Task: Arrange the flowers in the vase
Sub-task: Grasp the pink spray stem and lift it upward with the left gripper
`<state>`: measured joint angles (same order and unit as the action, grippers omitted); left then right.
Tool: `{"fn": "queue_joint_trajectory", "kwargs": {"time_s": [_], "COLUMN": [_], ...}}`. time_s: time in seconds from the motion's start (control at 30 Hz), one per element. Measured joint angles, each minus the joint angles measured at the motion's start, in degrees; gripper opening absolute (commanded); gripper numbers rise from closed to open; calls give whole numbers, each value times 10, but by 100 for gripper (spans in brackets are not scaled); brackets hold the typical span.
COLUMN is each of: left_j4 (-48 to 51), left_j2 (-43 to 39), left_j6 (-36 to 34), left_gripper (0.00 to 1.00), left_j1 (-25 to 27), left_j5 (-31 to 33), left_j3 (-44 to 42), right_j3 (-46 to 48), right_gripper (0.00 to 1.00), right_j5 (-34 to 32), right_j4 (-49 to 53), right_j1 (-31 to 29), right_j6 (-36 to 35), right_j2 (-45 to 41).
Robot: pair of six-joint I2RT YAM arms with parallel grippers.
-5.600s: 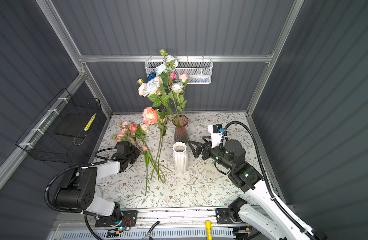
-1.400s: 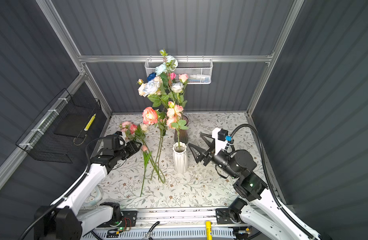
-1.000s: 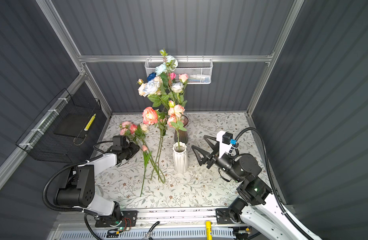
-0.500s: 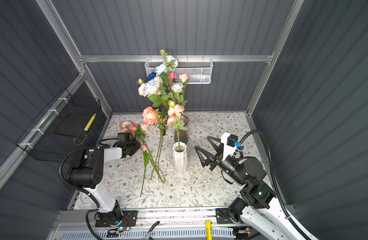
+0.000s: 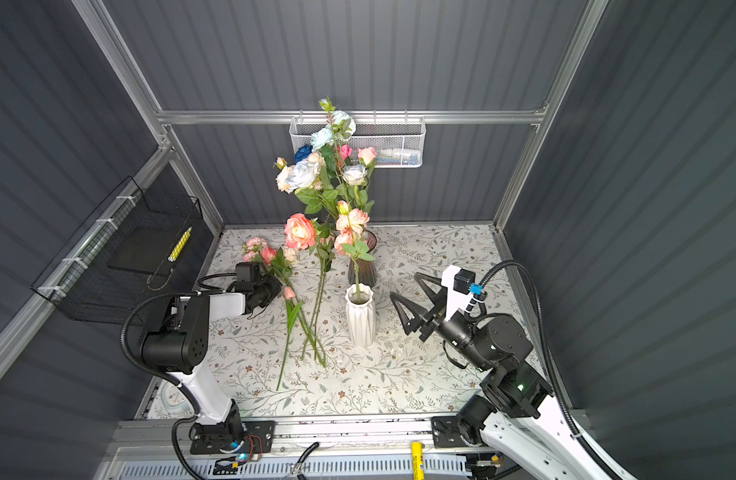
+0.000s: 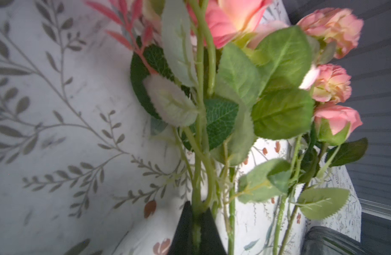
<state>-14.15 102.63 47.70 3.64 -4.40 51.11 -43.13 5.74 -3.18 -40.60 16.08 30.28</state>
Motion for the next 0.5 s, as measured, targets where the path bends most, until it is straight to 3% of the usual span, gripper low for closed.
{"fn": "queue_joint_trajectory", "kwargs": {"time_s": [0.3, 0.5], "left_j4": [5, 21], "left_j2": [-145, -237], "left_j6": [-76, -161], "left_gripper": [0, 0], "left_j1": [1, 33], "left_j5": [54, 118], "left_j3": [6, 26], "right_j3": [0, 0], "right_gripper": [86, 86], "right_j5": [0, 0], "right_j4": [0, -2], "right_j1": [0, 0], "right_j6": [0, 1], "right_j2": [-5, -3]}}
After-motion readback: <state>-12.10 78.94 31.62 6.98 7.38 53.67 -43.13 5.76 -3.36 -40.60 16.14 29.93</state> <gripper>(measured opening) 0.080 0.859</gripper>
